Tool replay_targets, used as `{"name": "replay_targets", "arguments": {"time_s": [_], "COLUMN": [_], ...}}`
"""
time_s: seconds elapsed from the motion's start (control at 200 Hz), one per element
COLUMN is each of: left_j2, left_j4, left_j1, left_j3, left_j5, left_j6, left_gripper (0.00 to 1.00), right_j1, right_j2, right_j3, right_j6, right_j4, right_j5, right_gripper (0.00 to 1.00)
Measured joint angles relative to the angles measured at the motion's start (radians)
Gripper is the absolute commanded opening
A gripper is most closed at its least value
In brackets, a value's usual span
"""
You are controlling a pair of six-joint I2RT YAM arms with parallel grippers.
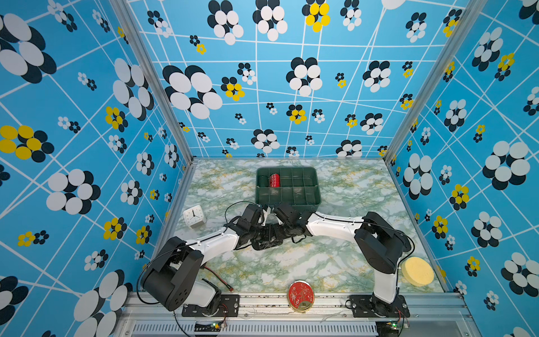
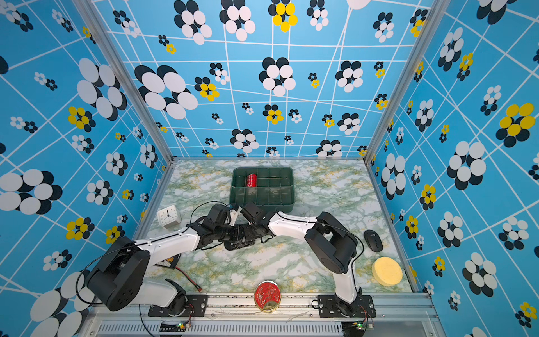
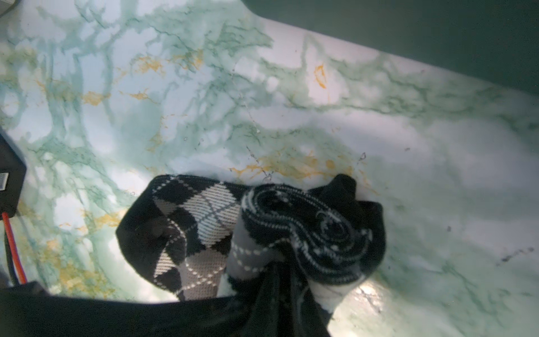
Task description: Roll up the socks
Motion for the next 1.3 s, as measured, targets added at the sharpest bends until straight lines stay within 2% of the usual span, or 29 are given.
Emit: {"name": "replay_targets", "arguments": {"time_s": [0.215, 0.51, 0.71, 1.08, 1.3], "left_j2": [0.007, 0.058, 0.061, 0.068, 0.068], "left_j4": [0.000, -0.016, -0.012, -0.002, 0.004], "left_j1": [-0.001, -0.001, -0.001, -0.003, -0.003], "left_j3": [0.003, 0.000, -0.001, -0.002, -0.004], "left_j5": [0.000, -0.055, -0.057, -0.057, -0.057], "left_j6": [0.013, 0.015, 0.019, 0.026, 0.026], "left_gripper": [0.00, 0.00, 0.00, 0.00, 0.00], "right_j1": [-0.001, 0.002, 0.002, -0.068, -0.087], "right_j2": [-0.013, -0.019, -0.027, -0.212, -0.235], "right_j3": [-0.027, -0.034, -0.053, -0.323, -0.438], "right_j6": [0.011, 0.010, 0.015, 0.119, 0.202], "right_j4": [0.034, 0.052, 0.081, 0.256, 0.369], "right_j5": [0.002, -0.005, -0.015, -0.112, -0.145], "right_gripper": [0.13, 0.14, 0.20, 0.33, 0.37]}}
